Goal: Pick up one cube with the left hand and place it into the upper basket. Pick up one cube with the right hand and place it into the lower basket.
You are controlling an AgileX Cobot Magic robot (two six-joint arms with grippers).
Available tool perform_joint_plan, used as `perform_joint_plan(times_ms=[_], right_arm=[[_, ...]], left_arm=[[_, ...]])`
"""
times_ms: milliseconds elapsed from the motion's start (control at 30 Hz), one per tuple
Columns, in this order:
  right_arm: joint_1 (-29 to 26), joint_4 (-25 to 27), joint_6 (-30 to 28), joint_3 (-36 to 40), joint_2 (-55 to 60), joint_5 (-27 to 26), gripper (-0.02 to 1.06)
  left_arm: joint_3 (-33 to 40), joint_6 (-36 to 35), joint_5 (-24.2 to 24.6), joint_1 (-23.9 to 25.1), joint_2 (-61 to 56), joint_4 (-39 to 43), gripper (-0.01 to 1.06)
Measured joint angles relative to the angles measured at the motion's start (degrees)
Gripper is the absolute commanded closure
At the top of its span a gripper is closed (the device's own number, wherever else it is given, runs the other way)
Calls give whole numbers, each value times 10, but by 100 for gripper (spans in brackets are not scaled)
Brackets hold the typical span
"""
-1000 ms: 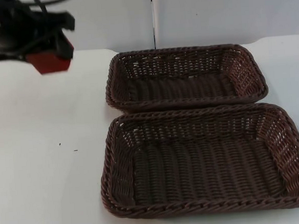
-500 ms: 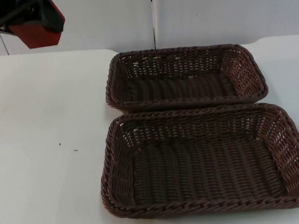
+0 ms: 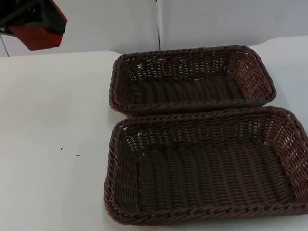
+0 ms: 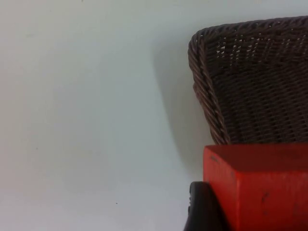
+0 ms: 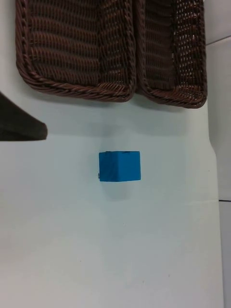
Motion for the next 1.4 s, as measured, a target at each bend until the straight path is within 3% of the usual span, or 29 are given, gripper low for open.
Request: perform_joint_plan(times_ms=[867,1400], right_arm=[[0,0,-1,0,0,0,-1],[0,0,-1,0,0,0,-1]], left_arm=[[-3,18,-17,-1,0,-21,105],[-214,9,46,-108,158,-17,105]])
